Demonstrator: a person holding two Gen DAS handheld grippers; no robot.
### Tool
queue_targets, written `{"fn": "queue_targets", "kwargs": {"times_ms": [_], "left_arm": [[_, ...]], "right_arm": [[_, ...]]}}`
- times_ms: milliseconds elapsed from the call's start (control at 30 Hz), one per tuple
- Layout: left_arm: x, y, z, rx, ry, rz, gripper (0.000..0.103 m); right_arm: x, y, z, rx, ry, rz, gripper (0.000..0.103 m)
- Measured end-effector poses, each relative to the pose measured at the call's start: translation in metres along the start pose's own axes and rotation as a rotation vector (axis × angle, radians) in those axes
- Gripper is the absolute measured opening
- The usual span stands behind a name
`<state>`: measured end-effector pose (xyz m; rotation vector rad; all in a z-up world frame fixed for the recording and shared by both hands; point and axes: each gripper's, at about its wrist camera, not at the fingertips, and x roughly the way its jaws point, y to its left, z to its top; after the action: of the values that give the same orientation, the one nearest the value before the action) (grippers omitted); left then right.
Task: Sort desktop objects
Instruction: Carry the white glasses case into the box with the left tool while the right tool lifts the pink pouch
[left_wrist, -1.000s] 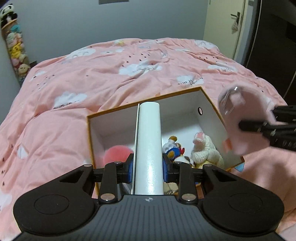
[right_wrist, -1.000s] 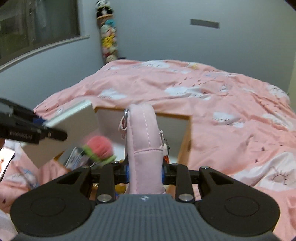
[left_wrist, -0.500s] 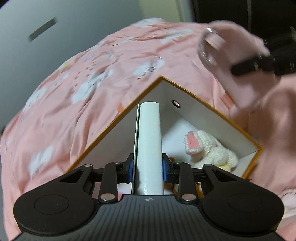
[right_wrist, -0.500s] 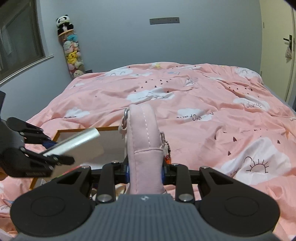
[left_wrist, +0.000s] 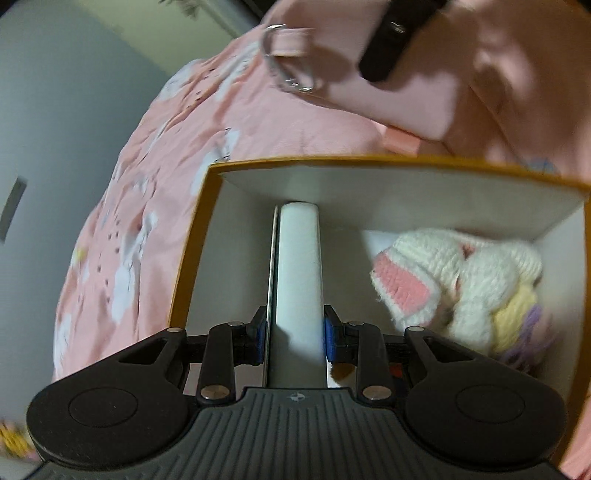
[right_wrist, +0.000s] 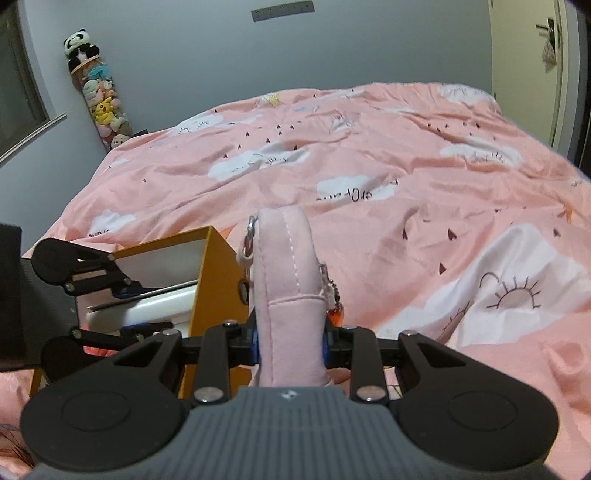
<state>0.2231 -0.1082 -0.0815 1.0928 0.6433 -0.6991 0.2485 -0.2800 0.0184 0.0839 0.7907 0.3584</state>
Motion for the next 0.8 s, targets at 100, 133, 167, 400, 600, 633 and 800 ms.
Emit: {"fn": "queue_targets", "kwargs": {"times_ms": [100,133,167,400,600,633,800], "left_arm": [[0.009,-0.005,-0.009,0.094,-0.004,0.03,0.033],[0.011,-0.008,-0.011,0.128,0.002,0.043,0.033],[0.015,-0.01,-0.014,0.157,0.016,0.056,0.033],[0.033,-0.021,-0.037,0.236,0.079,0.077,0.033],[0.03,-0.018,-0.042,0.186,0.074,0.057,0.041],[0.029,-0.015,-0.043,0.16,0.075,0.051,0.049],[0.021,-0.001,-0.05,0.033,0.099,-0.02,0.057]], "right_arm": [[0.009,-0.003,0.001,0.011,0.015,0.002,0.03],[0.011,-0.003,0.001,0.014,0.019,0.004,0.03],[0.014,-0.004,0.001,0.017,0.022,0.007,0.03],[0.027,-0.001,0.002,0.02,0.044,0.039,0.03],[0.031,0.0,0.001,0.02,0.055,0.036,0.031],[0.031,0.0,0.001,0.02,0.055,0.036,0.031],[0.03,0.003,0.002,0.004,0.048,0.034,0.031]]}}
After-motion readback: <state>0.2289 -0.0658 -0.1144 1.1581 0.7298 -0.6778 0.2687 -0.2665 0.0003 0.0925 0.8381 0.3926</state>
